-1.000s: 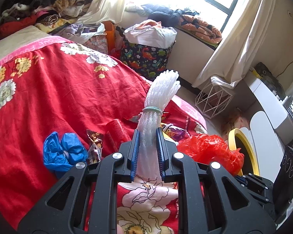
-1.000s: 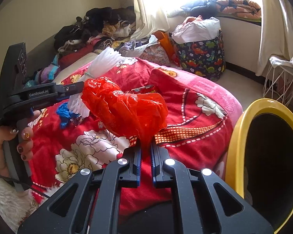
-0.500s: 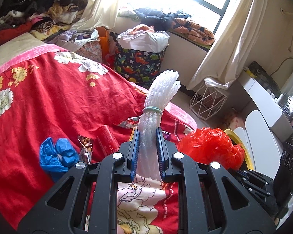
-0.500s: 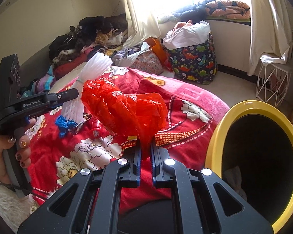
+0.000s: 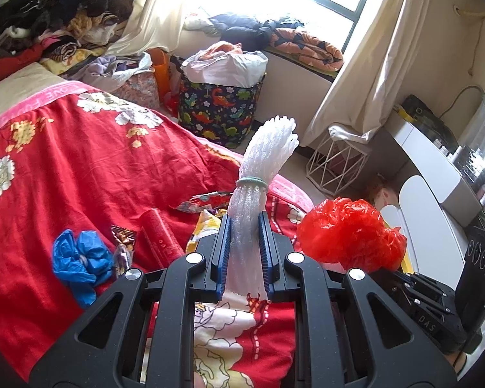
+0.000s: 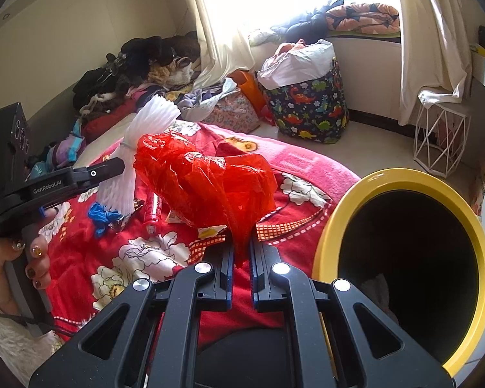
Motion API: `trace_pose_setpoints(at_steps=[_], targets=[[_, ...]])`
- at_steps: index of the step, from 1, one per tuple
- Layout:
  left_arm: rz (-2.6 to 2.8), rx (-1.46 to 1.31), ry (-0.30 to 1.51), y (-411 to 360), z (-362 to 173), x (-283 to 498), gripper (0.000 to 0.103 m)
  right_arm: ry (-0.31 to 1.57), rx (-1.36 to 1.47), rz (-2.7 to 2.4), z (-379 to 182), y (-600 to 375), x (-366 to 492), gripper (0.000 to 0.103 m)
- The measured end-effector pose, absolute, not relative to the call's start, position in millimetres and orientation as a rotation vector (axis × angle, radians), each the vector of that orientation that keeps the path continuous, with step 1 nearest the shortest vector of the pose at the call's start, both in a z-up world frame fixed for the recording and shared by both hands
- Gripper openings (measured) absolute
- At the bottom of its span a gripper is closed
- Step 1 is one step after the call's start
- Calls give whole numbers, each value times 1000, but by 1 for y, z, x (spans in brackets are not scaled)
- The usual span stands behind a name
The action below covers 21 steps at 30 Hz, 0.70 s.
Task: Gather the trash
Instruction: 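Carry the foam sleeve and red bag over the yellow-rimmed bin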
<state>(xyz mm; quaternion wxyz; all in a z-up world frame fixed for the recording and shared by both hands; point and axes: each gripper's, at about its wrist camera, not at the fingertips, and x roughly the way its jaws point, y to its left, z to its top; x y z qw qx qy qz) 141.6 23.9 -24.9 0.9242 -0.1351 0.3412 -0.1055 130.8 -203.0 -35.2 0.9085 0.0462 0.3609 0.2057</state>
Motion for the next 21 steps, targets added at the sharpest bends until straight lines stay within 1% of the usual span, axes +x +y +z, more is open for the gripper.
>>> trace_pose_setpoints(at_steps=[21], targets=[[-286,-230,684,-13,-14,134,12,708,162,354,-24,-242,124,8]])
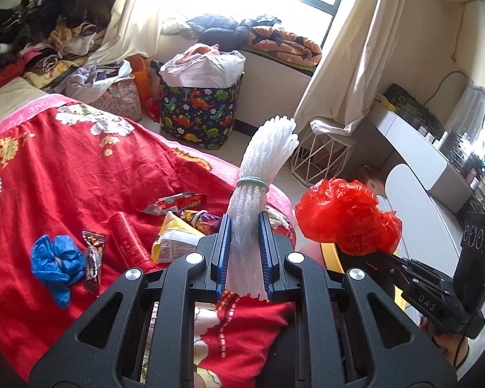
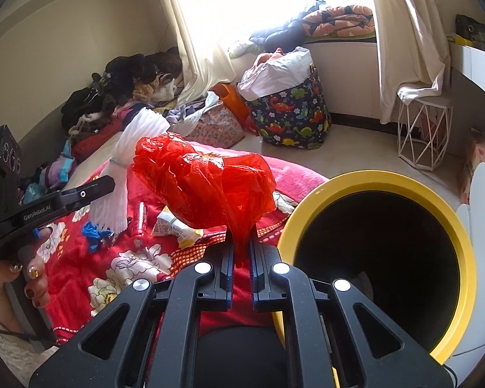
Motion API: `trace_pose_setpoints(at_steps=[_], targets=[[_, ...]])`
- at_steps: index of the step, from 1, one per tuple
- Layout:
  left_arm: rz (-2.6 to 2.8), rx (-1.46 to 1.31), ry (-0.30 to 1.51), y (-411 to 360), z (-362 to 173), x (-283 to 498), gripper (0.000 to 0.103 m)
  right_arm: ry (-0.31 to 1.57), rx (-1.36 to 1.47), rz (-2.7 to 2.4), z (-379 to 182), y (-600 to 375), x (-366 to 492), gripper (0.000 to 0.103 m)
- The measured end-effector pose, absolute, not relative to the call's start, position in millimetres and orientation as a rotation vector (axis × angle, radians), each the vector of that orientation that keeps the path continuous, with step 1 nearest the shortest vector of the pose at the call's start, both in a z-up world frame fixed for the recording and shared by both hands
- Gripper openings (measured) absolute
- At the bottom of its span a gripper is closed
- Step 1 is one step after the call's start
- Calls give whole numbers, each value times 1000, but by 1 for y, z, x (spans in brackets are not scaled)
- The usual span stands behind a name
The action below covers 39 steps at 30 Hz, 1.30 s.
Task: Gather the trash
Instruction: 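Carry the foam sleeve and red bag over the yellow-rimmed bin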
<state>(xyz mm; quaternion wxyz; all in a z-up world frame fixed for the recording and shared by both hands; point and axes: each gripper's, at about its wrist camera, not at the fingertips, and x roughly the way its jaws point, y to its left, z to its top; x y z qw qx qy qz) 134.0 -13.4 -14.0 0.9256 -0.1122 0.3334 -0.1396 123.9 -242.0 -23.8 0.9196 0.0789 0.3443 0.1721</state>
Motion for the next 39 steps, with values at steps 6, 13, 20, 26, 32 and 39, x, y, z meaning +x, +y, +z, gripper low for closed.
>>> trace_pose_setpoints(at_steps=[6,13,20,26,32,39], targets=[[-308,-210,683,-27,-13,132,12,695,187,326,-21,-259,123,8],[-337,-183,695,-44,-15,131,12,681,218,283,-20,-278,123,8],[-365,-157,699,-61,-16,129,12,665,248,238,-19,-299,120,8],[-389,-139,707,-74,-18,127,12,657,269,204,-18,-315,118,8],[-416,-125,711,-89,-20,124,12,648,291,166,-18,-330,116,8],[-454,-97,715,-109,-22,120,12,642,320,127,-18,-350,116,8]])
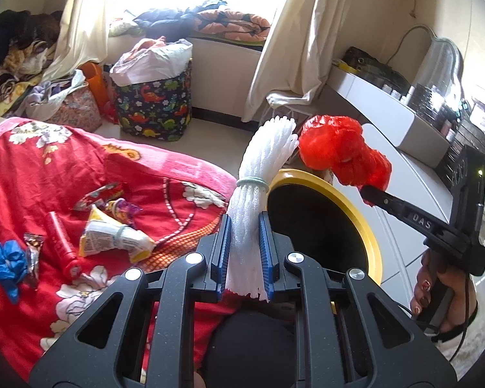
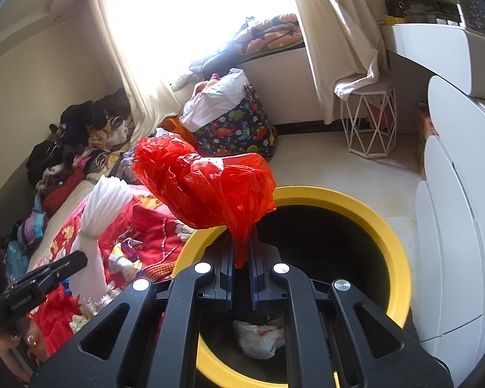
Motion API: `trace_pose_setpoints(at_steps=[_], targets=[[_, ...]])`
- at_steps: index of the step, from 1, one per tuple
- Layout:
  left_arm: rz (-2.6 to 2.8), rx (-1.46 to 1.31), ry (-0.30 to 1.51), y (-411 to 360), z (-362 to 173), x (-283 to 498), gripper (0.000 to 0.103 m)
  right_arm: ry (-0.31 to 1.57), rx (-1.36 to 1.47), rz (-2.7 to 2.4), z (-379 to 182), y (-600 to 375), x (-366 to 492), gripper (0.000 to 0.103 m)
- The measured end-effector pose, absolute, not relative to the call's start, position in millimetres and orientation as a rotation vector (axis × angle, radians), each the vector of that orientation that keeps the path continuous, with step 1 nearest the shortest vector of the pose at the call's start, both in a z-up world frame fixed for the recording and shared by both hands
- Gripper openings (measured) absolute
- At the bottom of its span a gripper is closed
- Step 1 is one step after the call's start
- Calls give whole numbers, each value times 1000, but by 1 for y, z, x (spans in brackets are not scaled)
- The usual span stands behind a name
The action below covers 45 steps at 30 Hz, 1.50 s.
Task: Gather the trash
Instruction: 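Carry the foam sleeve and red bag over the yellow-rimmed bin, then open both tools to drop the sleeve and red bag into the bin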
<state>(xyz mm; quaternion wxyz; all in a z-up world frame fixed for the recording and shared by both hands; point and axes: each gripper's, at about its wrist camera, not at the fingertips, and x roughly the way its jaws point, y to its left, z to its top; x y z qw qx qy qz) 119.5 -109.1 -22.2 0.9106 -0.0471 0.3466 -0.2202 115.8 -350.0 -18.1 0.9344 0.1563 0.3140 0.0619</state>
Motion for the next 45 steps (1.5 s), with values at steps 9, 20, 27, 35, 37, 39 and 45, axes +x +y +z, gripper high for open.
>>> trace_pose_setpoints(at_steps=[9,20,27,35,37,39,45], targets=[[-496,-62,723,-132,-26,115,12,640,346,60,-21,-372,114,8],[-544,-18,737,-161,-33,112,12,652,342,-26,-33,-393,109,8],[-564,-3,760,-178,-42,114,12,688,362,-72,-42,-402,110,8],[-581,-18,806,-198,-54,124,12,717,389,-102,-49,-410,109,8],[-579,-15,811,-202,-56,126,12,722,393,-106,-51,-411,109,8],[-578,-10,812,-204,-56,128,12,729,394,-110,-53,-412,109,8],[-565,-6,813,-212,-57,135,24,744,406,-118,-57,-414,110,10]])
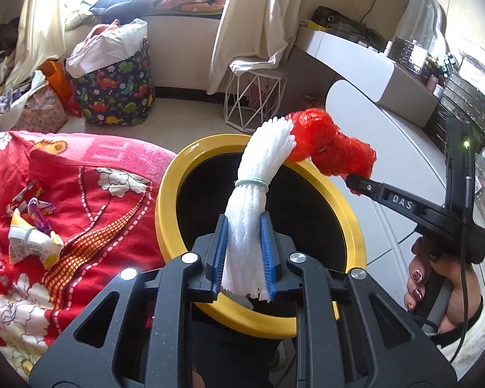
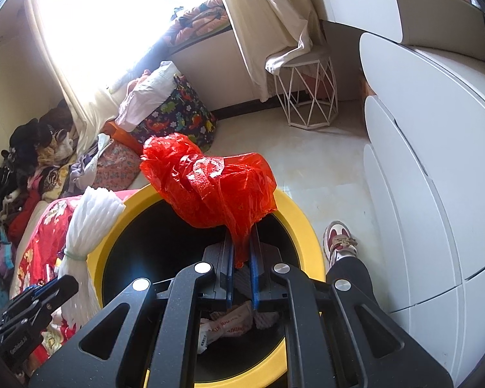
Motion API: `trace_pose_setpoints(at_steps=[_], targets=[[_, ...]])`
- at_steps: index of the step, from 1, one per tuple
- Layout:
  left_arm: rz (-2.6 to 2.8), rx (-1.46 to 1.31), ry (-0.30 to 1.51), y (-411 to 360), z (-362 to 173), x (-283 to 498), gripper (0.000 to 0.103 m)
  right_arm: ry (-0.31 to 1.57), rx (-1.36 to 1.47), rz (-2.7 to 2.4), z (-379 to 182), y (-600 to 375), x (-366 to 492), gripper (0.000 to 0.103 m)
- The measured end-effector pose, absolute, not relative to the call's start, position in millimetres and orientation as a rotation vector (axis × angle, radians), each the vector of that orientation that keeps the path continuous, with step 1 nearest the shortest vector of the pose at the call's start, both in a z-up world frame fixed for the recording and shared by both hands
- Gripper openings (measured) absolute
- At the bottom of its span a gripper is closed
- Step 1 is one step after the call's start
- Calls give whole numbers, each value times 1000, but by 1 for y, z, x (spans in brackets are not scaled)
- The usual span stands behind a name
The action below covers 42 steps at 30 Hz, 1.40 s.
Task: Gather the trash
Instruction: 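Open both tools to drop the sleeve and red bag into the bin, then move both open tools from the bin back over the bed trash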
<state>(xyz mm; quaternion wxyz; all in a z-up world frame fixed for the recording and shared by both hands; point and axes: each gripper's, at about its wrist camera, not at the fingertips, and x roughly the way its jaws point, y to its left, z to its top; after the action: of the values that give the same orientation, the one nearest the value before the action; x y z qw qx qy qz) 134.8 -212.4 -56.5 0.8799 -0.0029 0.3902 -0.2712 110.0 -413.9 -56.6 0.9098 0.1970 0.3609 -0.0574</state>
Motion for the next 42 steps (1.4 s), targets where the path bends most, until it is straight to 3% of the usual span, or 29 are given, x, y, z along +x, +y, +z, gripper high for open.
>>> trace_pose_setpoints(at_steps=[1,2,3,4,5,7,10,19,42], targets=[[-567,-23,810,-211,-56,135,44,745,412,-117,-57,-414,110,15],[-567,-37,803,-209,-55,135,55,744,414,-114,-56,-415,110,20],[-563,-50,789,-207,-53,134,71,741,416,-114,-56,-415,110,32],[-558,-58,777,-205,-52,133,77,736,417,-117,-55,-415,109,44],[-552,-60,769,-203,-50,132,78,724,416,-120,-54,-415,108,46],[-536,-67,751,-199,-48,130,91,722,407,-122,-53,-414,109,50],[-525,-81,733,-193,-45,128,92,715,399,-117,-52,-412,109,60],[-468,-94,723,-174,-45,123,92,668,372,-86,-40,-398,109,75],[-362,-130,632,-109,-21,112,92,547,279,50,-9,-341,95,84]])
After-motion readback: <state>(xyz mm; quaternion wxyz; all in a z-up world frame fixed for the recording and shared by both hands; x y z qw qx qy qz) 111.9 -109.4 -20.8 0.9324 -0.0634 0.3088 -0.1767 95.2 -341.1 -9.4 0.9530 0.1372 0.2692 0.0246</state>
